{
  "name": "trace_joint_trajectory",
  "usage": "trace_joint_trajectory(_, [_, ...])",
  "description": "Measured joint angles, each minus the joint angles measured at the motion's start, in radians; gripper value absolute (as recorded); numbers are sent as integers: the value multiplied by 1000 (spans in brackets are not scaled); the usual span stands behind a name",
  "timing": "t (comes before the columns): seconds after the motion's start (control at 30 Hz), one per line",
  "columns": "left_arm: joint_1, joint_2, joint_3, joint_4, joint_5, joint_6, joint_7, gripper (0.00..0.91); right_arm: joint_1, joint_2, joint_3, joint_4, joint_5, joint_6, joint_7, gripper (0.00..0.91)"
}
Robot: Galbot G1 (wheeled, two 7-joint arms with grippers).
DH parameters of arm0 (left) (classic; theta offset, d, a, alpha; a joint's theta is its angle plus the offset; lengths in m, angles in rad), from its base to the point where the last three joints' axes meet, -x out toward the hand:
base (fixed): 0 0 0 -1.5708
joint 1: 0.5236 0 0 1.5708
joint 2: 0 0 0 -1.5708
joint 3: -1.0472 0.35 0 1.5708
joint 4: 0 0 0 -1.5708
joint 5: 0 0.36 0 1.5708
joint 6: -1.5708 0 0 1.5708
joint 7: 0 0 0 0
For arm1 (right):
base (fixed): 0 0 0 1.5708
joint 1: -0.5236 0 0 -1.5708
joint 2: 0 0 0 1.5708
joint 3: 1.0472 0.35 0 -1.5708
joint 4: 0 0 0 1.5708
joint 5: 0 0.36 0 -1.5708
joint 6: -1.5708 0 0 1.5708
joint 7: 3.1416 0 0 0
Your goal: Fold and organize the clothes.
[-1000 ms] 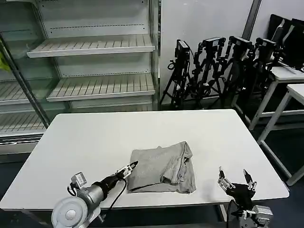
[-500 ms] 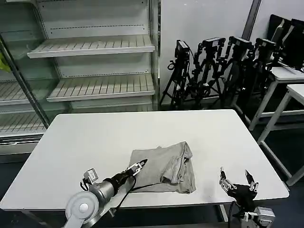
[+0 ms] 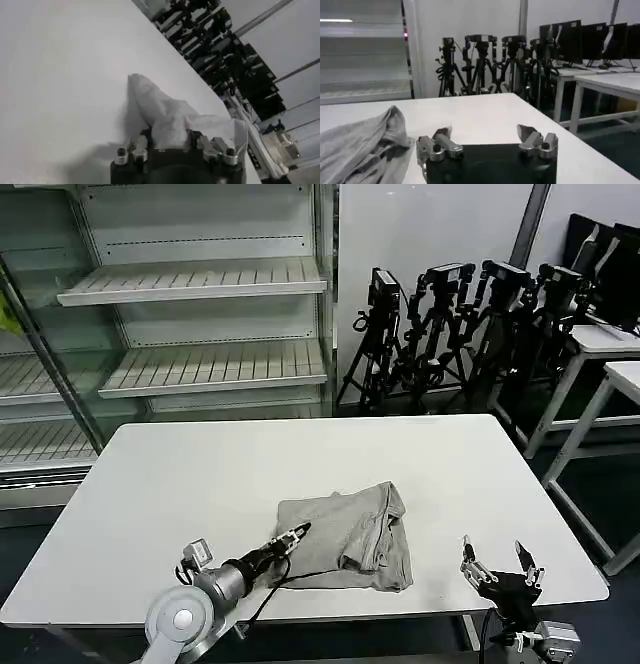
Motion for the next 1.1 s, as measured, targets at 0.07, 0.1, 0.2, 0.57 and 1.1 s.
trace_joint_trajectory(0.07, [1, -5, 0, 0, -1, 1, -1, 40, -1, 0, 0, 2, 0, 0, 0, 907])
trace_joint_trajectory(0.1, [1, -7, 1, -1, -3, 2, -3, 40, -1, 0, 0, 2, 0, 0, 0, 907])
trace_joint_trajectory(0.2, [3, -13, -4, -5, -9, 4, -6, 40, -3, -1, 0, 6, 0, 0, 1, 907])
trace_joint_trajectory(0.57, [35, 3, -61, -56, -46, 3, -15, 40, 3, -18, 3, 9, 11, 0, 2, 907])
trace_joint_trajectory(1.1, [261, 251, -481, -72, -22, 6, 73, 40, 80, -50, -47, -41, 46, 0, -2, 907])
